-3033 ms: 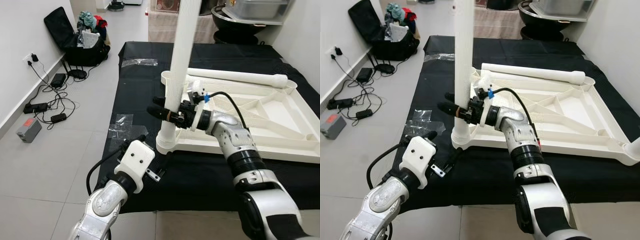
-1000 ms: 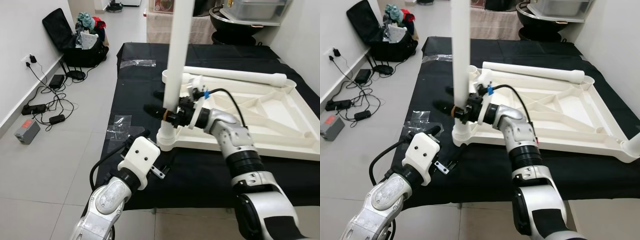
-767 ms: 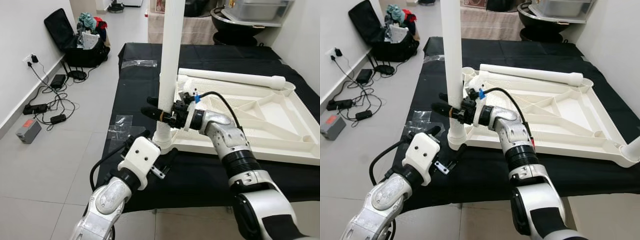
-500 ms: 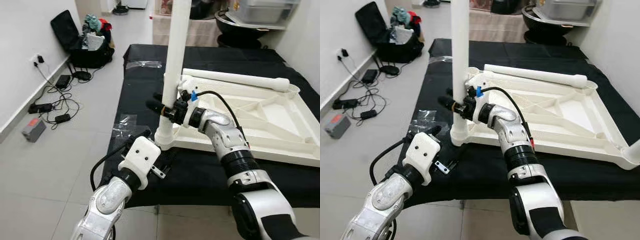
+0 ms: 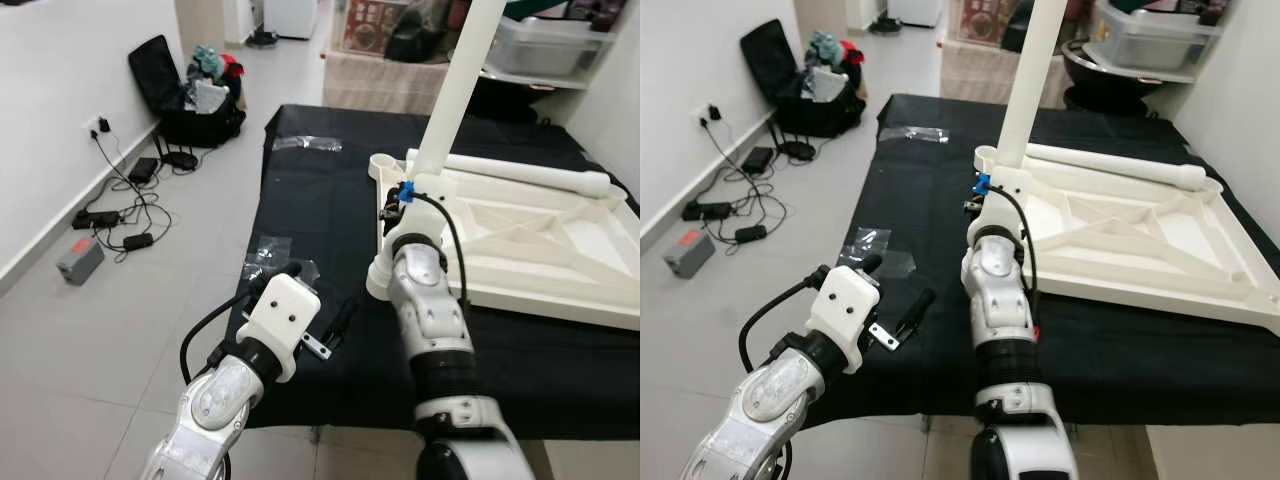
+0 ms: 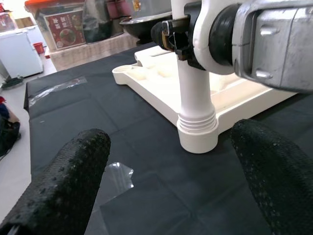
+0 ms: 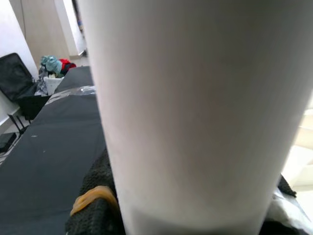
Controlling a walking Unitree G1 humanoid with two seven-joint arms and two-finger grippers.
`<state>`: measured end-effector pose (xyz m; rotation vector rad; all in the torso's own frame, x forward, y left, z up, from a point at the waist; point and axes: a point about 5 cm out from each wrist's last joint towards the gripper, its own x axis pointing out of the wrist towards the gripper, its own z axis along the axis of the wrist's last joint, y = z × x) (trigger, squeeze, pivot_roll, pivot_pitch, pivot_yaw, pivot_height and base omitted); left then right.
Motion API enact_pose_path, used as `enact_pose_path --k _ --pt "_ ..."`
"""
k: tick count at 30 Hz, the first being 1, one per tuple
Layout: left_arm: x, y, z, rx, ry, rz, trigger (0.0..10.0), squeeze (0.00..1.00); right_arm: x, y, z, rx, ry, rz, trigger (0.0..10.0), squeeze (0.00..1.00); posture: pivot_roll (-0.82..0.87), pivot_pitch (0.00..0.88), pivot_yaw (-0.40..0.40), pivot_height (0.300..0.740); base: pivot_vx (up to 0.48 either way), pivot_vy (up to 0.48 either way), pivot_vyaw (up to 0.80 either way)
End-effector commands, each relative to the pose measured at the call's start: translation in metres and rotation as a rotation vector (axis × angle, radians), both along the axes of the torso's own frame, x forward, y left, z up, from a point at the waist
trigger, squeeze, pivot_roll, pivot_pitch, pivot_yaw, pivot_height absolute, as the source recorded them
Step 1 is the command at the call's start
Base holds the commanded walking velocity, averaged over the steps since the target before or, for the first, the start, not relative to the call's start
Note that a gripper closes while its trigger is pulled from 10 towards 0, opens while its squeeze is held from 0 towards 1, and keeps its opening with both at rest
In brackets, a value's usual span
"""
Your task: Building children table
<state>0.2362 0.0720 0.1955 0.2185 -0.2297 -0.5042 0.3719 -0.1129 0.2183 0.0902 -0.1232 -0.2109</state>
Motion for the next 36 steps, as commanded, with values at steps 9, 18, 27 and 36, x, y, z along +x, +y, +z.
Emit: enact_pose_path --k 9,18,27,36 --pt "0.000 0.000 -0.007 0.022 0.022 0.003 10.0 0.00 -0.004 0.014 0.002 0.028 -0.059 0.065 10.0 1.00 0.10 0.120 -0.066 0.740 0.000 0.000 0.00" --pt "0.001 0.000 -0.006 0.020 0.018 0.004 10.0 0.00 0.006 0.006 0.009 0.117 -0.032 0.907 10.0 0.00 0.10 0.118 -0.067 0.740 0.000 0.000 0.00" --pt "-0.002 -0.003 -0.004 0.016 0.011 -0.008 10.0 0.00 -0.006 0.010 0.004 -0.016 -0.025 1.308 10.0 0.00 0.12 0.112 -0.071 0.740 0.000 0.000 0.00" --pt "-0.003 -0.003 -0.003 0.020 0.010 -0.009 10.0 0.00 -0.005 0.027 0.003 -0.095 -0.014 1.454 7.8 0.00 0.13 0.108 -0.071 0.740 0.000 0.000 0.00"
